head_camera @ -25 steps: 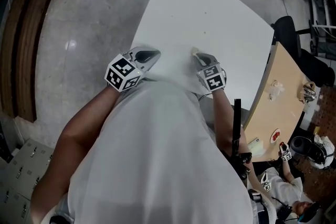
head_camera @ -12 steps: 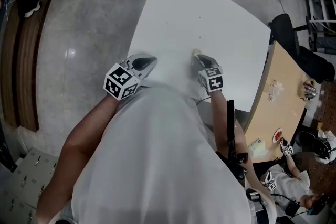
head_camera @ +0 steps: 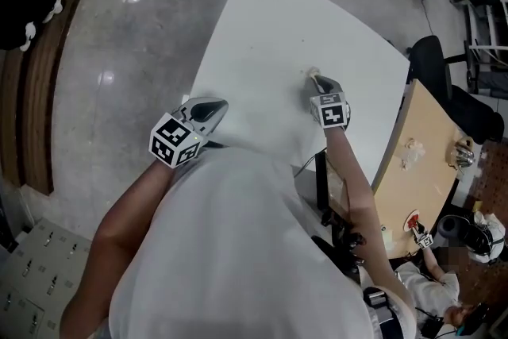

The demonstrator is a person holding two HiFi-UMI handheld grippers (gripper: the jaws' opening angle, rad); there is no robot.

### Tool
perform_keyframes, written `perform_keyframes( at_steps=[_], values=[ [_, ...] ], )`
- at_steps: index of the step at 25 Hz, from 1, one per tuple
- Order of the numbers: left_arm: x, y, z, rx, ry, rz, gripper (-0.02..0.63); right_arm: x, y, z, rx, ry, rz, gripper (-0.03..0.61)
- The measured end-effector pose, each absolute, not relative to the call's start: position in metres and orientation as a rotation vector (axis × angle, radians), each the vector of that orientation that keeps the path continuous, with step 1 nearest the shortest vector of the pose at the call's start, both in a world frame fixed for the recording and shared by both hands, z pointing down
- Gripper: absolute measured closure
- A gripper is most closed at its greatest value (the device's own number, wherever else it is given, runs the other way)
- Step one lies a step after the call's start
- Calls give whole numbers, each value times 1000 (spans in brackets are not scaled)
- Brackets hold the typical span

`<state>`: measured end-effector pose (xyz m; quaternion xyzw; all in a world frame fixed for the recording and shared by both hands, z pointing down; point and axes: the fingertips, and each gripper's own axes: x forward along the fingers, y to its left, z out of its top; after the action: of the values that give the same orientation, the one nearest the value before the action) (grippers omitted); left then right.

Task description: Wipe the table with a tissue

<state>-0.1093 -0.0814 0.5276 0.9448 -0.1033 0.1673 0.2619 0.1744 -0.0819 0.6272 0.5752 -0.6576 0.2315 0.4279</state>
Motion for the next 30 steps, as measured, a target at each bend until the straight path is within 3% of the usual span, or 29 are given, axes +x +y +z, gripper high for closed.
perform_keyframes(
  at_steps=[19,30],
  values=[
    [-127,-86,525,2538,-360,434,607,155,-106,645,988,-1588,325,535],
    [-131,-86,524,2549,-320,419,607,106,-89,647,849,-1615,201,535]
  ],
)
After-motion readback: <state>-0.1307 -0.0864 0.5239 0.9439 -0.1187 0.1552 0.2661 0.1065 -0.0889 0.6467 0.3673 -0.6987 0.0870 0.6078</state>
